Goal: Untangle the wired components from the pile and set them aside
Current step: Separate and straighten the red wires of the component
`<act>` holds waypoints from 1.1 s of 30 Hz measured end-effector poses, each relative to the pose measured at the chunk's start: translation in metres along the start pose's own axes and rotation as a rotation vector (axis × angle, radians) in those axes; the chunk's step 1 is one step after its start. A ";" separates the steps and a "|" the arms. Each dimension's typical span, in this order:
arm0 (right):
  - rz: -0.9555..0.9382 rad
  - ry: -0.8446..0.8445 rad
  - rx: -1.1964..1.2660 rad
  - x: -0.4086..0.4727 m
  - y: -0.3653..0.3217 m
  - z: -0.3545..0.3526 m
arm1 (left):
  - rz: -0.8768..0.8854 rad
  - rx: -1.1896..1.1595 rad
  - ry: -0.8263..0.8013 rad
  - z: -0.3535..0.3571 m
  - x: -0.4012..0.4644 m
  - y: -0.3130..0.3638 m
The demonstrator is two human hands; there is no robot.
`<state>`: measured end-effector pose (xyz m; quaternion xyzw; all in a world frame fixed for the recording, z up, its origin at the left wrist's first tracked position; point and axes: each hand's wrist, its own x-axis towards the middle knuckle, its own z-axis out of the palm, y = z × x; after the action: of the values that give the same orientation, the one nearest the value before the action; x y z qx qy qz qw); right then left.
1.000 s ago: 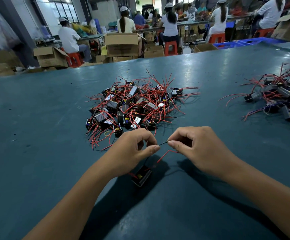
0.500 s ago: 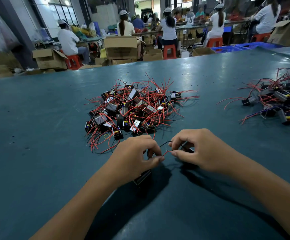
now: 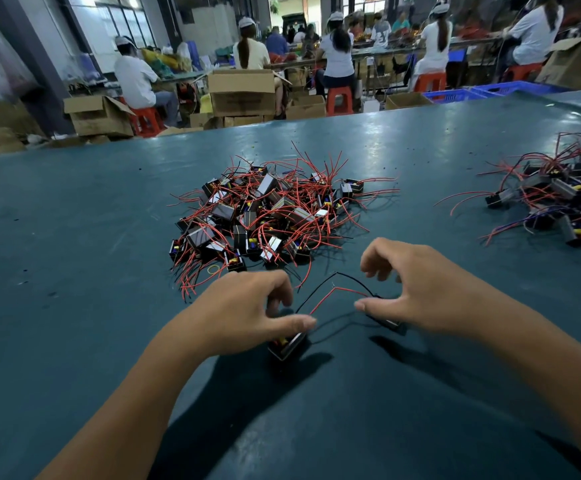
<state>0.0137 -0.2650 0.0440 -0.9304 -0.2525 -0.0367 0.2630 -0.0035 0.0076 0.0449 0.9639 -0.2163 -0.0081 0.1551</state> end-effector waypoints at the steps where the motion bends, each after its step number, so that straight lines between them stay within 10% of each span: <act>1: 0.027 -0.030 -0.087 -0.001 0.001 -0.002 | -0.002 0.050 -0.053 0.000 -0.001 0.000; 8: 0.166 -0.109 -0.248 0.004 0.000 0.008 | -0.064 -0.042 -0.074 0.008 0.004 0.005; 17: 0.184 0.049 0.604 0.006 -0.018 0.016 | -0.056 -0.856 0.146 0.021 0.011 0.027; 33: 0.183 0.035 0.475 0.001 -0.025 0.026 | -0.066 -0.773 0.255 0.033 0.013 0.029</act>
<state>0.0003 -0.2331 0.0342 -0.8609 -0.1641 0.0316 0.4806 -0.0061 -0.0326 0.0228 0.8343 -0.1451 0.0257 0.5312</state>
